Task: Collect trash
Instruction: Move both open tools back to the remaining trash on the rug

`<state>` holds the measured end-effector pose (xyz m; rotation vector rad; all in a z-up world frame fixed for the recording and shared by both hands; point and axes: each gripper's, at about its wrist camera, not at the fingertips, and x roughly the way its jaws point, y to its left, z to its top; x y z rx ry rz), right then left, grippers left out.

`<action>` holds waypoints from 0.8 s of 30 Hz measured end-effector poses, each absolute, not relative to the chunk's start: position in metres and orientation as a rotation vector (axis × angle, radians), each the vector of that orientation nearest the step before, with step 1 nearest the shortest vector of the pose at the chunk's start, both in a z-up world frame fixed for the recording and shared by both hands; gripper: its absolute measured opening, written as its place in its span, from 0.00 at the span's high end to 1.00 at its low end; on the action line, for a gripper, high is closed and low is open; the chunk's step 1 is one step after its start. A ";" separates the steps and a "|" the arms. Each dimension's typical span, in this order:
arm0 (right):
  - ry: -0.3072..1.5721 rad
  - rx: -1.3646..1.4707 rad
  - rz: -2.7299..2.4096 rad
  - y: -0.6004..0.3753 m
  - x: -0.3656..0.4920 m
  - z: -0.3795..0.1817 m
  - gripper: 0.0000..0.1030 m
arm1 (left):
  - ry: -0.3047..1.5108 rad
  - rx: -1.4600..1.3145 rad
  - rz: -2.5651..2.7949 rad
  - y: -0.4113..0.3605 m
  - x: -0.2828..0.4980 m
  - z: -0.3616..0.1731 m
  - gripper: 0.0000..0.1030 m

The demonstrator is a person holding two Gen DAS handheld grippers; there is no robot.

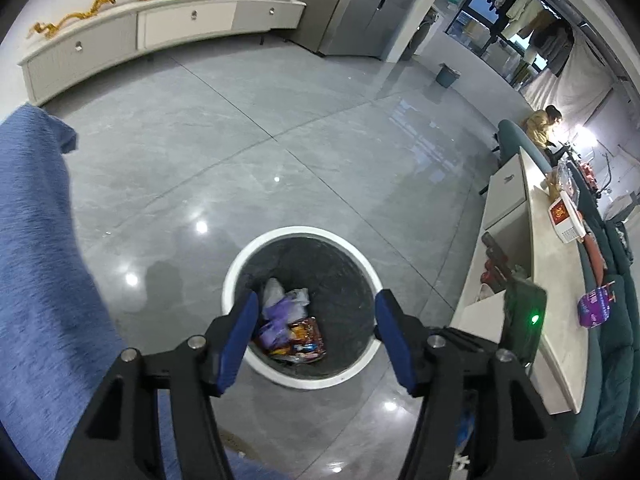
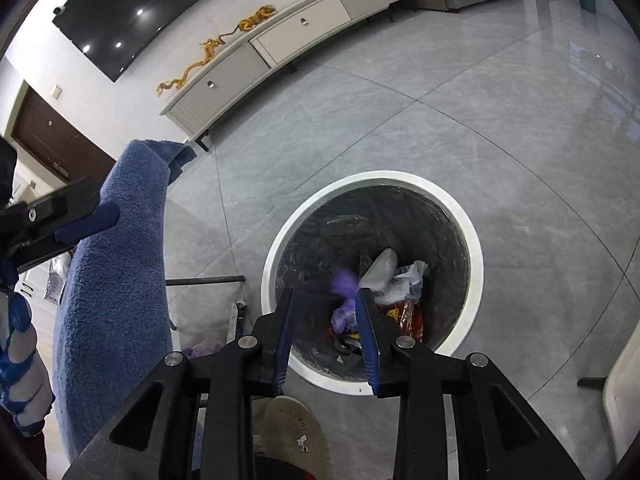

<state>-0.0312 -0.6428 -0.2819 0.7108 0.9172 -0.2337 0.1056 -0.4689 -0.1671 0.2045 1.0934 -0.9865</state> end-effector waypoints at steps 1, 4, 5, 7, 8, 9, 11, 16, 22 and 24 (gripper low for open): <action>0.912 0.710 -0.233 -0.642 -0.033 -0.279 0.70 | 1.079 0.208 -0.981 -0.461 0.104 -0.163 0.43; 0.884 0.703 -0.222 -0.635 -0.038 -0.264 0.70 | 1.018 0.221 -0.949 -0.432 0.100 -0.146 0.43; 0.871 0.692 -0.218 -0.632 -0.040 -0.256 0.69 | 0.998 0.221 -0.938 -0.424 0.098 -0.140 0.43; 0.853 0.672 -0.214 -0.626 -0.043 -0.242 0.68 | 0.952 0.217 -0.910 -0.401 0.094 -0.128 0.43; 0.844 0.663 -0.211 -0.622 -0.044 -0.236 0.68 | 0.928 0.215 -0.895 -0.391 0.092 -0.122 0.43; 0.832 0.651 -0.207 -0.618 -0.045 -0.227 0.68 | 0.897 0.209 -0.878 -0.376 0.089 -0.115 0.43; 0.811 0.625 -0.204 -0.610 -0.048 -0.212 0.67 | 0.855 0.201 -0.854 -0.354 0.087 -0.105 0.43; 0.744 0.582 -0.182 -0.586 -0.060 -0.172 0.62 | 0.765 0.158 -0.788 -0.290 0.078 -0.079 0.43; 0.687 0.521 -0.137 -0.548 -0.067 -0.126 0.61 | 0.691 0.111 -0.707 -0.215 0.072 -0.051 0.43; 0.670 0.494 -0.119 -0.534 -0.067 -0.110 0.60 | 0.663 0.094 -0.679 -0.189 0.069 -0.041 0.43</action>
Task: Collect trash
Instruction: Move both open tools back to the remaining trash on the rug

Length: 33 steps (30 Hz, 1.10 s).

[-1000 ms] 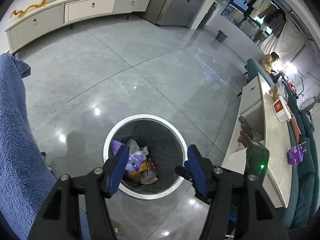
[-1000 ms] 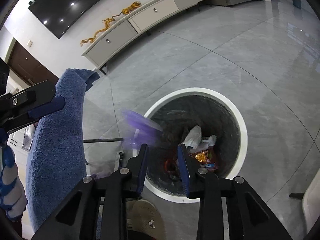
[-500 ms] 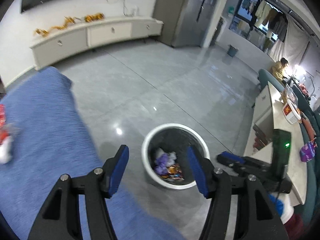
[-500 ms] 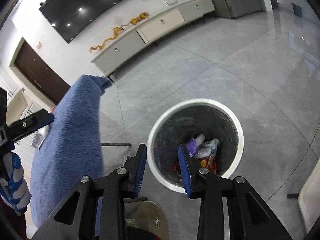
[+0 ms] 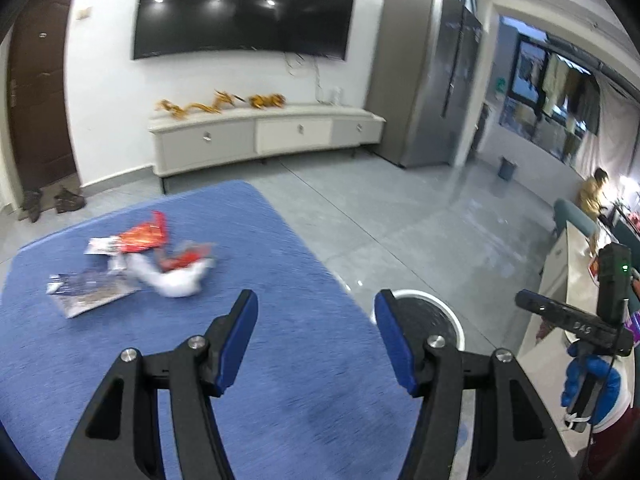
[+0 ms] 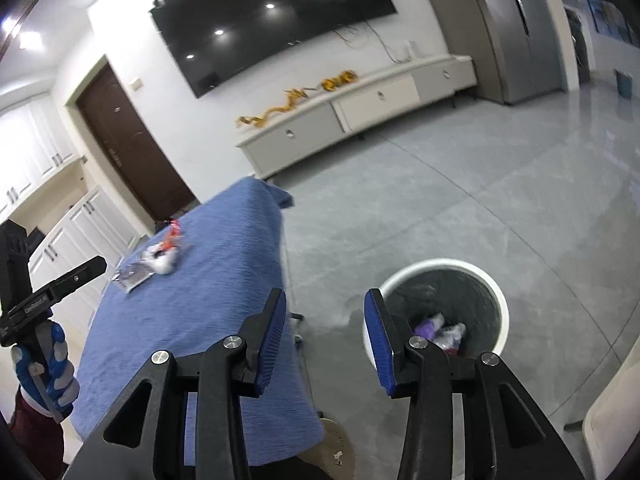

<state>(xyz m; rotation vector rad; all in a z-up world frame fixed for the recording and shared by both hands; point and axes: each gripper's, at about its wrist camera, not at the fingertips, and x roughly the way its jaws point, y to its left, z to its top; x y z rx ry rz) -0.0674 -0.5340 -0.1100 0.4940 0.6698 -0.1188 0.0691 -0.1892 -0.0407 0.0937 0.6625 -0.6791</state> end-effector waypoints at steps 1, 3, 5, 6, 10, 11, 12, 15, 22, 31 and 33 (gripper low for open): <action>0.663 0.482 -0.111 -0.529 -0.068 -0.103 0.59 | 0.649 0.086 -0.667 -0.177 0.067 -0.037 0.43; 0.646 0.454 -0.092 -0.516 -0.069 -0.088 0.57 | 0.625 0.067 -0.637 -0.152 0.063 -0.028 0.43; 0.633 0.430 -0.076 -0.504 -0.068 -0.075 0.56 | 0.608 0.044 -0.612 -0.128 0.062 -0.020 0.43; 0.627 0.419 -0.068 -0.500 -0.068 -0.070 0.56 | 0.597 0.033 -0.595 -0.115 0.061 -0.016 0.43; 0.609 0.377 -0.038 -0.477 -0.066 -0.049 0.55 | 0.565 -0.002 -0.536 -0.071 0.056 -0.006 0.35; 0.605 0.368 -0.031 -0.472 -0.065 -0.045 0.55 | 0.559 -0.010 -0.523 -0.061 0.054 -0.005 0.34; 0.602 0.359 -0.023 -0.466 -0.063 -0.041 0.55 | 0.552 -0.018 -0.507 -0.050 0.053 -0.004 0.34; 0.597 0.334 0.000 -0.449 -0.060 -0.031 0.54 | 0.542 -0.036 -0.469 -0.022 0.049 -0.002 0.34; 0.607 0.275 0.051 -0.413 -0.045 -0.017 0.51 | 0.551 -0.101 -0.395 0.038 0.057 -0.017 0.33; 0.674 0.241 0.118 -0.372 0.003 -0.027 0.48 | 0.622 -0.149 -0.320 0.086 0.085 -0.051 0.31; 0.700 0.234 0.134 -0.362 0.021 -0.034 0.47 | 0.645 -0.153 -0.310 0.089 0.096 -0.062 0.31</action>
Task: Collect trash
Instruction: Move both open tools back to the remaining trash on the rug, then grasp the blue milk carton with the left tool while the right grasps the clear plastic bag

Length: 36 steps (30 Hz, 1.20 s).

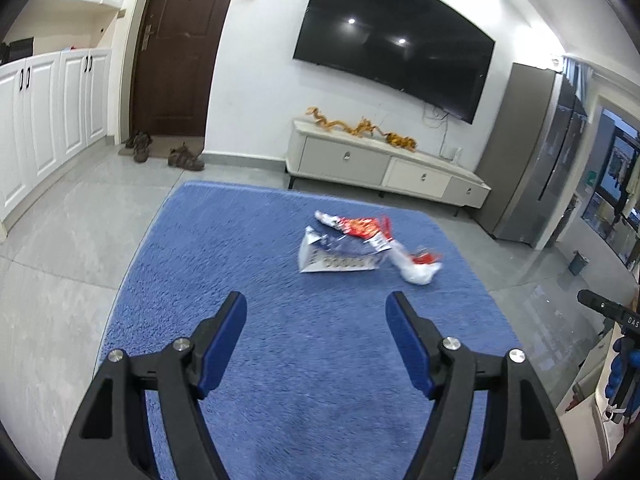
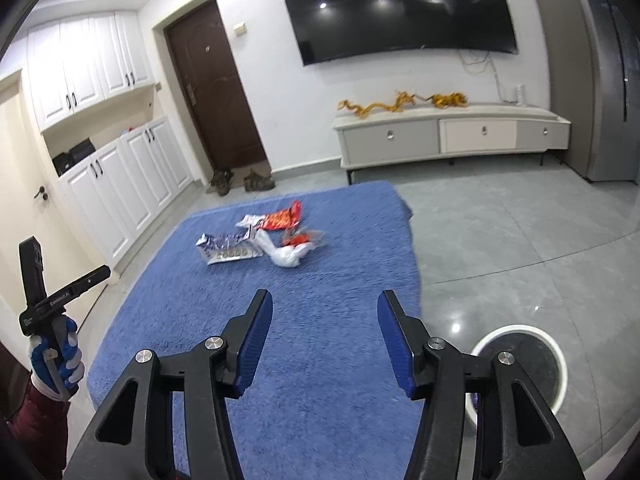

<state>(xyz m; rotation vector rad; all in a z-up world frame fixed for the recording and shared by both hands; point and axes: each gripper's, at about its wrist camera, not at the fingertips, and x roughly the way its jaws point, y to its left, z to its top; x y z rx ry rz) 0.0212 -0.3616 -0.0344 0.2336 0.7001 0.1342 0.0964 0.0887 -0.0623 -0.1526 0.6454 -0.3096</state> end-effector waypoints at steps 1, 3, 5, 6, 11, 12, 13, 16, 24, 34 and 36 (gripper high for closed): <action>0.712 0.231 0.141 -0.357 0.029 -0.038 0.47 | 0.654 -0.154 -0.306 0.089 0.101 -0.066 0.31; 0.736 0.229 0.159 -0.345 0.046 -0.046 0.47 | 0.673 -0.157 -0.299 0.090 0.114 -0.076 0.31; 0.756 0.241 0.177 -0.338 0.064 -0.054 0.47 | 0.691 -0.159 -0.293 0.088 0.129 -0.085 0.31; 0.767 0.249 0.182 -0.334 0.073 -0.059 0.47 | 0.700 -0.163 -0.293 0.088 0.138 -0.090 0.31; 0.822 0.280 0.200 -0.319 0.121 -0.085 0.47 | 0.721 -0.183 -0.305 0.079 0.176 -0.103 0.30; 0.832 0.287 0.203 -0.317 0.131 -0.090 0.47 | 0.722 -0.188 -0.310 0.076 0.184 -0.104 0.30; 0.841 0.291 0.204 -0.314 0.141 -0.093 0.47 | 0.722 -0.192 -0.313 0.072 0.192 -0.106 0.27; 0.864 0.317 0.214 -0.307 0.169 -0.108 0.47 | 0.730 -0.213 -0.320 0.064 0.214 -0.110 0.25; 0.900 0.457 0.207 -0.305 0.223 -0.144 0.44 | 0.765 -0.278 -0.310 0.041 0.268 -0.122 0.25; 0.917 0.556 0.244 -0.296 0.261 -0.173 0.45 | 0.845 -0.310 -0.308 0.025 0.318 -0.153 0.25; 0.923 0.560 0.254 -0.293 0.265 -0.176 0.60 | 0.860 -0.300 -0.330 0.023 0.318 -0.159 0.25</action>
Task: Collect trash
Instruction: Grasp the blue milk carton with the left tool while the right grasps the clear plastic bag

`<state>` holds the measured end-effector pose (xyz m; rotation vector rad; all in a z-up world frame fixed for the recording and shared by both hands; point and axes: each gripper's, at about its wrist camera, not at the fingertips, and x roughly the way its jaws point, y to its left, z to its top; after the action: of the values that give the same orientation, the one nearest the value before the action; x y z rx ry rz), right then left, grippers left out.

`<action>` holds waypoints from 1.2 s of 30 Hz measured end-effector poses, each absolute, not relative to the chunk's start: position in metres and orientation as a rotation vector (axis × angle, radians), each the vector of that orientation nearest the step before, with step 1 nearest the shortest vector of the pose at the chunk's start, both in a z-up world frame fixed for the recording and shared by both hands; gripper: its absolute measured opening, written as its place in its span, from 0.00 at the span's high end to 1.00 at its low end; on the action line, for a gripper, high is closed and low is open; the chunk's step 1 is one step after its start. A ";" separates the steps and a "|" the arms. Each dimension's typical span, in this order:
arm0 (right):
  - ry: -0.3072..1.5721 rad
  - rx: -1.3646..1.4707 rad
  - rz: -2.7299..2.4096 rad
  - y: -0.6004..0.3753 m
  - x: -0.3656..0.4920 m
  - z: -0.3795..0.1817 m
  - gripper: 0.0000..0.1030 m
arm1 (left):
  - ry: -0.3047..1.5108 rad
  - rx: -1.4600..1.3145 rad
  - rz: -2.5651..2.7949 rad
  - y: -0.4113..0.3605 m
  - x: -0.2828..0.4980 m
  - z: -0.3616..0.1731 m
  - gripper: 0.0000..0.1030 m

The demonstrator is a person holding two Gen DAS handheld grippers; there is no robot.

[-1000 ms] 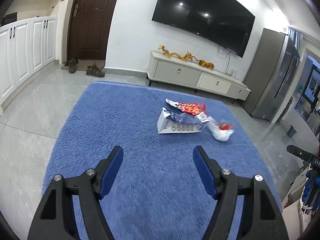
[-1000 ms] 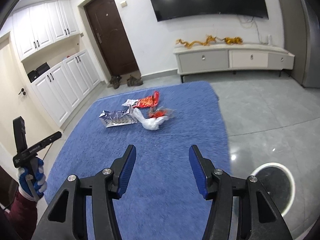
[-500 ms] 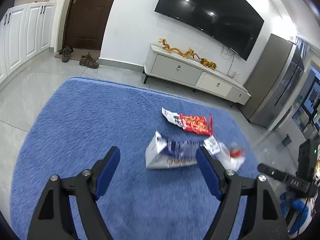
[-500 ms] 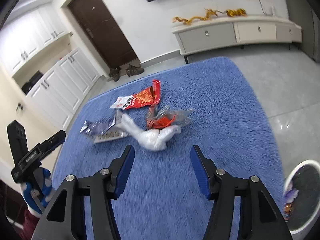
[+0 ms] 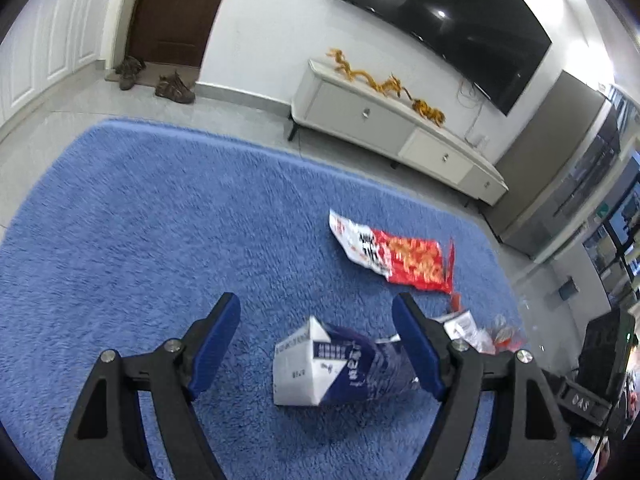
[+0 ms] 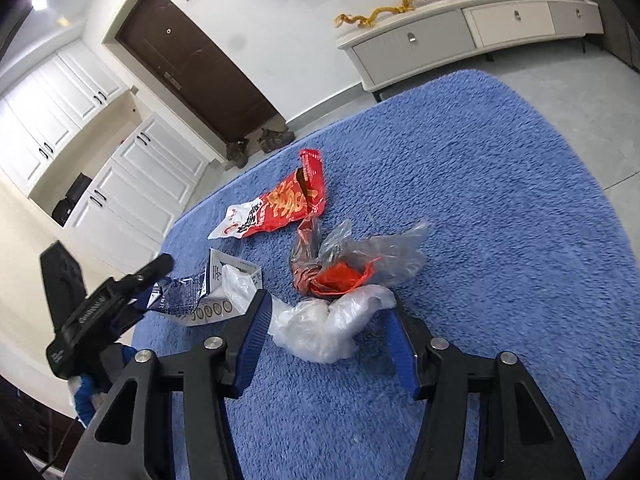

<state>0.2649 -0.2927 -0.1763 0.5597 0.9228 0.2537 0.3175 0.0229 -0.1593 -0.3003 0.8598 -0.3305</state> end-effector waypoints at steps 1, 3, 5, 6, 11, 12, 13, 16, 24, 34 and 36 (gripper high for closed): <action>0.925 0.559 0.263 -0.293 0.265 -0.177 0.63 | 0.861 -0.293 -0.340 0.022 0.315 -0.162 0.25; 0.923 0.552 0.276 -0.291 0.263 -0.178 0.72 | 0.868 -0.276 -0.360 0.019 0.310 -0.166 0.26; 0.910 0.550 0.290 -0.293 0.257 -0.178 0.76 | 0.868 -0.256 -0.376 0.016 0.302 -0.168 0.33; 0.904 0.552 0.292 -0.294 0.254 -0.177 0.78 | 0.866 -0.250 -0.387 0.015 0.299 -0.168 0.40; 0.890 0.542 0.304 -0.300 0.233 -0.170 0.80 | 0.877 -0.216 -0.428 0.008 0.279 -0.169 0.75; 0.888 0.539 0.306 -0.302 0.226 -0.168 0.80 | 0.872 -0.214 -0.430 0.008 0.274 -0.167 0.76; 0.886 0.537 0.308 -0.304 0.222 -0.167 0.80 | 0.874 -0.214 -0.440 0.007 0.269 -0.166 0.76; 0.879 0.530 0.307 -0.312 0.206 -0.162 0.80 | 0.882 -0.185 -0.464 0.004 0.255 -0.165 0.75; 0.865 0.533 0.299 -0.330 0.165 -0.151 0.80 | 0.856 -0.067 -0.547 -0.007 0.207 -0.153 0.40; 0.842 0.554 0.276 -0.355 0.128 -0.145 0.80 | 0.855 0.275 -0.626 -0.065 0.158 -0.159 0.35; 0.837 0.557 0.271 -0.358 0.122 -0.143 0.80 | 0.846 0.301 -0.619 -0.071 0.154 -0.163 0.37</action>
<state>0.1221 -0.3580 -0.1429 0.5573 0.8365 0.2713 0.1536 -0.0714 -0.1631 0.3006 0.8463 -0.6195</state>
